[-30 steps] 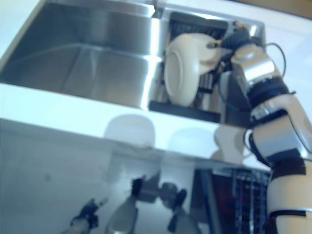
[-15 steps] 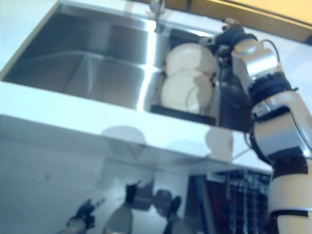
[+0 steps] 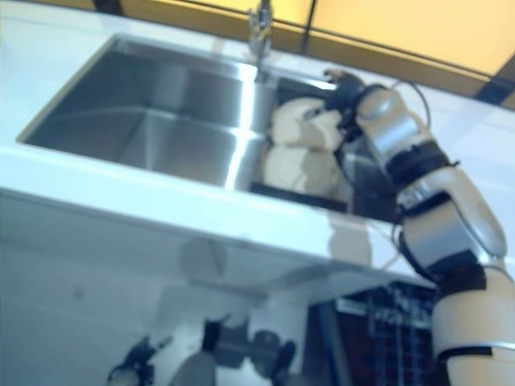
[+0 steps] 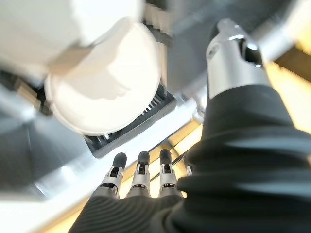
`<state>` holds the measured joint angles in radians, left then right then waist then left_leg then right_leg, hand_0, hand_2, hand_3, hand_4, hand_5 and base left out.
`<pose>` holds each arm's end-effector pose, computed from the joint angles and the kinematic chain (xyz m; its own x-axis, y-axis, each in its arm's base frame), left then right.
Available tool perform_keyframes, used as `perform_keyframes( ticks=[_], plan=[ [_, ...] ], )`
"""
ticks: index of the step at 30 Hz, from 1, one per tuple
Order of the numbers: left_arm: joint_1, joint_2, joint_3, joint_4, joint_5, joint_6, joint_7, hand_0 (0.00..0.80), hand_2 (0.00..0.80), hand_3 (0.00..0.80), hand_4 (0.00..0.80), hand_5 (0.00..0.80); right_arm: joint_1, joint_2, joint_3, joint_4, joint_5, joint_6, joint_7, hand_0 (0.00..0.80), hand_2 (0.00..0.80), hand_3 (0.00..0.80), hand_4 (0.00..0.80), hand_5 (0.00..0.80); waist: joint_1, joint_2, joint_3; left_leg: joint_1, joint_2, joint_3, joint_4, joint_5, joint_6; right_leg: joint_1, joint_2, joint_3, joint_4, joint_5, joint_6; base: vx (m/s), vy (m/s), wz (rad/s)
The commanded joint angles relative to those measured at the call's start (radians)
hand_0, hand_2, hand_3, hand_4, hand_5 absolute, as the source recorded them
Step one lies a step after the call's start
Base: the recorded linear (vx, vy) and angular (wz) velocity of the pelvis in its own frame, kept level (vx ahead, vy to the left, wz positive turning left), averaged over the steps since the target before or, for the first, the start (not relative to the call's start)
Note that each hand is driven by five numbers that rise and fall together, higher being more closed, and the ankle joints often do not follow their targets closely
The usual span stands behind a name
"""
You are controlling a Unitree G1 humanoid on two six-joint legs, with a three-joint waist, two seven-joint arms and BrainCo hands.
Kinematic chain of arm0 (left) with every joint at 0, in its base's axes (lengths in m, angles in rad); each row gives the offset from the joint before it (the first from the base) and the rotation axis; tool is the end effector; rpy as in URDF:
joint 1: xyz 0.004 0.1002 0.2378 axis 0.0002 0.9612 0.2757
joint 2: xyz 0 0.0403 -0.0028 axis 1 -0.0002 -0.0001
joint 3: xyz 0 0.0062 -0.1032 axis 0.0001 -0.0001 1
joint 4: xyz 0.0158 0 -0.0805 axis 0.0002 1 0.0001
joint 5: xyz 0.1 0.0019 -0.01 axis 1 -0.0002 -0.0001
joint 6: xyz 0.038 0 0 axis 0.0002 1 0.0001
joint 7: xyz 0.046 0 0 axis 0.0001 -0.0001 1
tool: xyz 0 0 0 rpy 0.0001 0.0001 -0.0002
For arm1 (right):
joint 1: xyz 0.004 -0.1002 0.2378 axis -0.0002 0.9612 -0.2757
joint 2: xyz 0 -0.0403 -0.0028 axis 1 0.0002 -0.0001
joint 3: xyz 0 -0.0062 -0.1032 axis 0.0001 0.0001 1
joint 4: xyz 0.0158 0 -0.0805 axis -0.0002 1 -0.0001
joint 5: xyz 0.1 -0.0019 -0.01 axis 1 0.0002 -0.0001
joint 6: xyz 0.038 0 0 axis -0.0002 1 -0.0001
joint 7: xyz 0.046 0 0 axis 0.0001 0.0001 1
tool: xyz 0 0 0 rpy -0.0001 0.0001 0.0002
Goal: Take plates into dishwasher
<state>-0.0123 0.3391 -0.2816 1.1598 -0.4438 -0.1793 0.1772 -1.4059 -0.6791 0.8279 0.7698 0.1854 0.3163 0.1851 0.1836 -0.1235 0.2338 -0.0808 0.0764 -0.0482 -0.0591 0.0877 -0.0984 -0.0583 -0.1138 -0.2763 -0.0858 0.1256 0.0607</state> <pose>0.0933 0.2456 -0.1008 0.5203 0.3738 -0.7679 -0.2207 0.9274 0.3019 0.3639 -0.1719 0.2879 0.9887 0.1413 -0.0499 -0.1174 0.5236 -0.8438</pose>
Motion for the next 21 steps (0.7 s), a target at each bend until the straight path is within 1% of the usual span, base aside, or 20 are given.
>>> perform_keyframes(
  ticks=[1,4,7,15,18,21],
  plan=[
    [-0.032,0.047,0.003,0.027,0.048,-0.005,-0.005,0.0,0.0,0.0,0.0,0.0,-0.093,-0.065,0.09,-0.073,-0.086,-0.013,0.046,0.0,0.0,0.0,0.0,0.0,0.024,-0.048,0.008,-0.007,-0.021,0.03,-0.028,-0.007,0.023,0.019,-0.069,0.002,-0.002,0.018,0.092,-0.044,0.006,-0.07],
    [-0.037,0.041,0.007,0.023,0.043,-0.005,-0.003,0.0,0.0,0.0,0.0,0.0,-0.079,-0.066,0.095,-0.106,-0.094,0.016,0.088,0.0,0.0,0.0,0.0,0.0,0.018,-0.049,0.009,-0.012,-0.021,0.036,-0.028,-0.007,0.024,0.012,-0.069,0.003,-0.002,0.018,0.092,-0.04,0.013,-0.09],
    [-0.04,0.04,0.009,0.016,0.039,-0.002,0.002,0.0,0.0,0.0,0.0,0.0,-0.062,-0.065,0.084,-0.121,-0.088,0.036,0.098,0.0,0.0,0.0,0.0,0.0,0.017,-0.049,0.018,-0.022,-0.021,0.037,-0.028,-0.004,0.024,0.002,-0.07,0.004,-0.002,0.021,0.091,-0.047,0.004,-0.02],
    [-0.038,0.04,0.015,0.006,0.014,-0.014,-0.005,0.0,0.0,0.0,0.0,0.0,-0.054,-0.074,0.064,-0.089,-0.051,0.043,0.1,0.0,0.0,0.0,0.0,0.0,0.021,-0.04,0.056,-0.054,-0.022,0.035,-0.028,0.006,0.025,-0.026,-0.07,0.003,-0.002,0.028,0.087,-0.032,0.012,-0.01],
    [-0.037,0.039,0.014,-0.004,0.007,-0.008,-0.008,0.0,0.0,0.0,0.0,0.0,-0.063,-0.081,0.068,-0.066,-0.044,0.049,0.118,0.0,0.0,0.0,0.0,0.0,0.025,-0.036,0.07,-0.063,-0.023,0.032,-0.028,0.008,0.025,-0.035,-0.072,0.002,-0.002,0.03,0.086,0.002,0.029,0.03],
    [-0.034,0.039,0.012,-0.012,0.001,-0.008,-0.012,0.0,0.0,0.0,0.0,0.0,-0.068,-0.089,0.068,-0.032,-0.041,0.039,0.128,0.0,0.0,0.0,0.0,0.0,0.032,-0.03,0.084,-0.074,-0.024,0.031,-0.028,0.011,0.026,-0.043,-0.076,-0.002,-0.002,0.032,0.087,0.001,0.007,0.01]
  ],
)
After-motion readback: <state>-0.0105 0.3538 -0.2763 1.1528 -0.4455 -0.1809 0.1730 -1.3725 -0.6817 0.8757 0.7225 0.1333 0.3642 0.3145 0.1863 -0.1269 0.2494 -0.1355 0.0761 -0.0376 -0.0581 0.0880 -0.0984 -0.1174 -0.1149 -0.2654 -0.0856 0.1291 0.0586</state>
